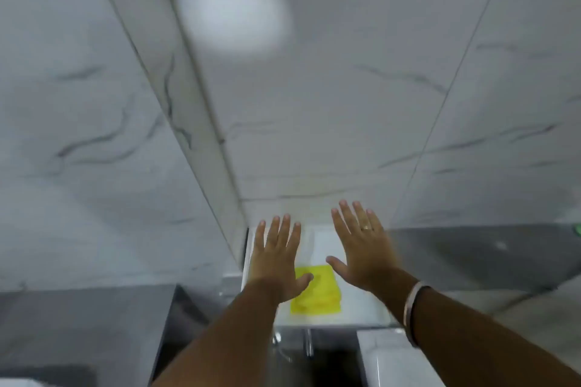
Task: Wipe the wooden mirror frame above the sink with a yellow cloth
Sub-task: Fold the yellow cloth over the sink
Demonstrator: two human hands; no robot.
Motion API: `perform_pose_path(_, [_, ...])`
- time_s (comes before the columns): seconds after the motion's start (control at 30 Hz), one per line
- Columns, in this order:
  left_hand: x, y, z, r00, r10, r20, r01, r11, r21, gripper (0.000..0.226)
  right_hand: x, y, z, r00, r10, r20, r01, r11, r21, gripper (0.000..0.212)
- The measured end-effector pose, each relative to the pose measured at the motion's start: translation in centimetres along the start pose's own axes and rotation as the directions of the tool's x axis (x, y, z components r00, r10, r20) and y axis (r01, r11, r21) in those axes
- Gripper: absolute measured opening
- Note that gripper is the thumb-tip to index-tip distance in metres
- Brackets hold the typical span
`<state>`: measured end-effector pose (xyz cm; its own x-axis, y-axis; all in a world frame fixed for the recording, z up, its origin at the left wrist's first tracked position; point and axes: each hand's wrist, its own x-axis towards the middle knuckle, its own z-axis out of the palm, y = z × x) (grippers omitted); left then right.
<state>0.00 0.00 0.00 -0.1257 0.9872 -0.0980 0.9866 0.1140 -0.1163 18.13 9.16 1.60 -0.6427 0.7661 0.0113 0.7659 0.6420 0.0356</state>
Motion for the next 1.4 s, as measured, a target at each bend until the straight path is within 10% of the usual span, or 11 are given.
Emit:
perform_pose_path(0.17, [1.5, 0.4, 7.4, 0.960, 0.104, 0.260, -0.101, 0.995, -0.026, 0.091, -0.2, -1.8, 9.9, 0.939, -0.107, 0.326, 0.049, 0.982, 0.183, 0.050])
perform_pose_path(0.4, [5.2, 0.1, 11.1, 0.950, 0.078, 0.301, -0.046, 0.993, -0.111, 0.073, 3.2, -3.3, 13.5, 0.937, -0.021, 0.348, -0.051, 0.979, 0.198, 0.059])
perform_pose_path(0.57, [5.6, 0.6, 11.9, 0.969, 0.104, 0.223, -0.014, 0.929, -0.371, 0.042, 4.2, -3.5, 12.9, 0.924, 0.044, 0.379, -0.129, 0.971, 0.202, 0.046])
perform_pose_path(0.77, [3.8, -0.9, 7.6, 0.979, 0.046, 0.199, 0.093, 0.768, -0.633, 0.011, 3.6, -2.4, 9.5, 0.940, -0.032, 0.341, -0.187, 0.786, 0.589, 0.033])
perform_pose_path(0.97, [-1.1, -5.0, 2.8, 0.999, -0.030, 0.027, 0.040, 0.798, -0.601, 0.015, 3.9, -4.9, 3.1, 0.952, -0.242, 0.185, 0.063, 0.750, 0.658, 0.031])
perform_pose_path(1.1, [-9.0, -9.2, 1.8, 0.966, -0.256, -0.021, 0.192, 0.775, -0.602, 0.014, 4.7, -11.6, 0.5, 0.860, -0.487, 0.154, 0.255, 0.671, 0.696, 0.026])
perform_pose_path(1.4, [-34.0, -10.8, 0.0, 0.696, -0.718, 0.014, 0.604, 0.575, -0.552, 0.011, -3.9, -31.4, -4.2, 0.388, -0.921, 0.026, 0.699, 0.313, 0.643, 0.011])
